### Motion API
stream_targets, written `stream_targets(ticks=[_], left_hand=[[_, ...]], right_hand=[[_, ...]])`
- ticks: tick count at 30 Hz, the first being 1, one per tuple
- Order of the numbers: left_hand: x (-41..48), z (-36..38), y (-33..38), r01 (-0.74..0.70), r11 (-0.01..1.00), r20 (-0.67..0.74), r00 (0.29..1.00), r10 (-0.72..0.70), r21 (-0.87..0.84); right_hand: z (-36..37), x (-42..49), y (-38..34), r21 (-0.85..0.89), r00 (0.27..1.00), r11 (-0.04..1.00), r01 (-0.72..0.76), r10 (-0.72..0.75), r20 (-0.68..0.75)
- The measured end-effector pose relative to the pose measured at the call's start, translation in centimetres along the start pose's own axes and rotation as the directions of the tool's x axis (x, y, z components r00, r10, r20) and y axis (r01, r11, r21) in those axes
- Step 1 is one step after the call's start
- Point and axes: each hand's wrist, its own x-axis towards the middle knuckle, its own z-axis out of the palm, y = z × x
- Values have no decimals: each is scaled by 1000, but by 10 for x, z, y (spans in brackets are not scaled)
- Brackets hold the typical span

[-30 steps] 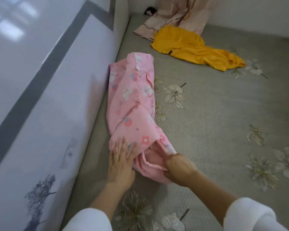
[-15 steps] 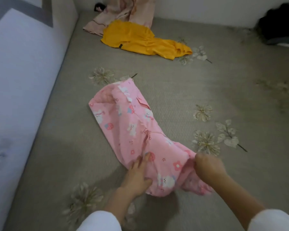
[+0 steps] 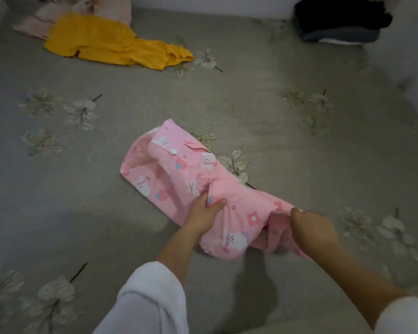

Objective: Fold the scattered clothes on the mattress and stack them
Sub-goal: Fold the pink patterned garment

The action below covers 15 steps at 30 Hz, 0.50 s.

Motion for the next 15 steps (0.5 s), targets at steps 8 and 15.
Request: stream_targets(ticks=[8, 15], left_hand=[[-41, -59, -12, 101, 992, -431, 900, -58, 78], [-109, -171, -78, 407, 896, -805, 583, -105, 178]], right_hand=[[67, -20, 19, 423, 941, 880, -216, 72, 330], [60, -6, 2, 660, 807, 733, -167, -283, 519]])
